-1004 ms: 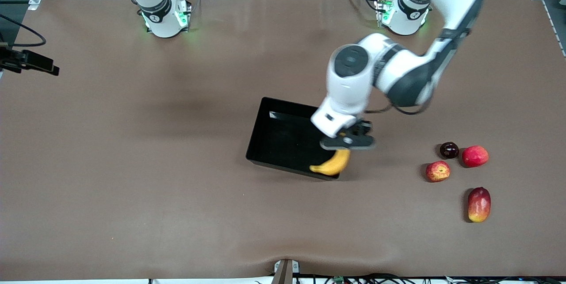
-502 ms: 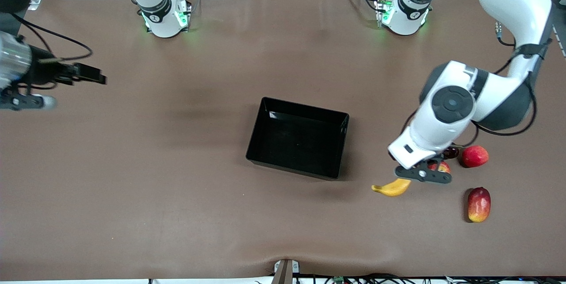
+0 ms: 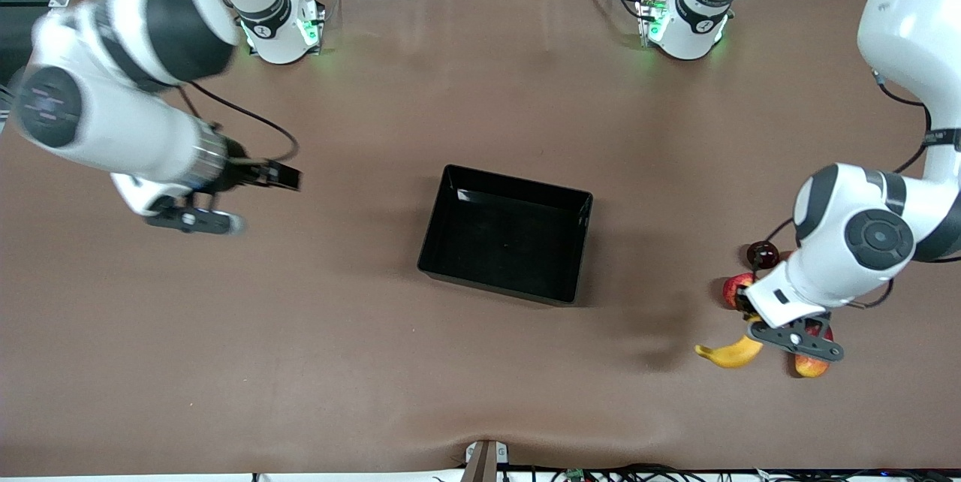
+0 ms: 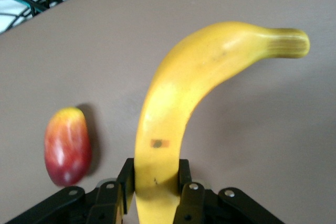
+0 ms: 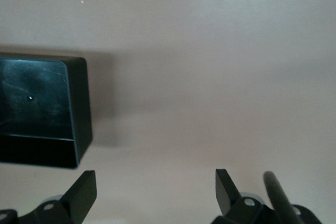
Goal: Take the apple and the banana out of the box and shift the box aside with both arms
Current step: 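Lower the banana by the mango while the right gripper reaches the box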
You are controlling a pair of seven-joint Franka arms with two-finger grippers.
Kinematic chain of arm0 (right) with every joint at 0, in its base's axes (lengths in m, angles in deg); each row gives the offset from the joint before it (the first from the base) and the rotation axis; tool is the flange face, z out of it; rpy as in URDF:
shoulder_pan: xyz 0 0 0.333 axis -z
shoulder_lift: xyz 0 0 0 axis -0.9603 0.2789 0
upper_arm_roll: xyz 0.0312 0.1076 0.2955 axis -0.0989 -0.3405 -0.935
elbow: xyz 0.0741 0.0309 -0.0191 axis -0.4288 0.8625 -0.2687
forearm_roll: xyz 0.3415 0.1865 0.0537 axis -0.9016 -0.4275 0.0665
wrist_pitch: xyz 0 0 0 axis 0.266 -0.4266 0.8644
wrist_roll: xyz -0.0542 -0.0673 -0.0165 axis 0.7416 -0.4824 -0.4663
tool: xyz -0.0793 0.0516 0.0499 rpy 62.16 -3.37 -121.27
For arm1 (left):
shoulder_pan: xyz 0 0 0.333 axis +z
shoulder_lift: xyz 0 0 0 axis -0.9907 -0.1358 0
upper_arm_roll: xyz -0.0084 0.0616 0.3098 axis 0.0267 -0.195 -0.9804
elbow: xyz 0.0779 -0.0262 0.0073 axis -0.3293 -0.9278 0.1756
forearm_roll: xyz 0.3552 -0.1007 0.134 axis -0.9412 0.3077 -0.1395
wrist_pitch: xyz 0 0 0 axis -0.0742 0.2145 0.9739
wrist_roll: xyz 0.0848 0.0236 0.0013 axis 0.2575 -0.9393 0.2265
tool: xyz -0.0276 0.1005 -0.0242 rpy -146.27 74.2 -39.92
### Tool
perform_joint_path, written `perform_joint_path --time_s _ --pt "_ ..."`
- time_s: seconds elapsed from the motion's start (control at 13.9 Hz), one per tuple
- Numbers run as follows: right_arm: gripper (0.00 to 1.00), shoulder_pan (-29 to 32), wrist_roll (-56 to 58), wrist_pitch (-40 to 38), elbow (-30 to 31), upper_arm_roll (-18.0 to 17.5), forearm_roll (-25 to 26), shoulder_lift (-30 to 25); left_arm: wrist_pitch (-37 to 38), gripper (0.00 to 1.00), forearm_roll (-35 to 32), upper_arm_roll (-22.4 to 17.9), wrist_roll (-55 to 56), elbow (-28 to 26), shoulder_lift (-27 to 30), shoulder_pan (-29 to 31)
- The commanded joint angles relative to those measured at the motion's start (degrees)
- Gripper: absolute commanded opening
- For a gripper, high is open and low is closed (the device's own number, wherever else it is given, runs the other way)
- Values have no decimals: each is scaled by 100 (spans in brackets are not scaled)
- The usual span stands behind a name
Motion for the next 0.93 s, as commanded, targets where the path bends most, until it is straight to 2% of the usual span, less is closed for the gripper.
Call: perform_joint_path --time_s 0.0,0.29,0.65,0.72,0.79,0.86 --pt "100 -521 -801 444 -83 54 -66 432 -525 0 33 -348 -652 282 -368 -94" --pt "100 -1181 -1436 1288 -92 63 -57 1153 -904 0 33 -709 -1189 433 -659 -103" --pt "100 -1762 -1736 2168 -101 63 30 1944 -905 0 77 -780 -1067 371 -949 -85" --pt "100 -1771 -1727 2282 -92 63 39 2024 -905 8 95 -780 -1058 362 -958 -42" --pt "100 -1780 -1727 2449 -92 63 31 2103 -809 8 86 -789 -1015 353 -958 -50" --pt "80 -1876 -1727 2581 -83 63 39 2173 -721 13 86 -824 -1032 353 -949 -33"
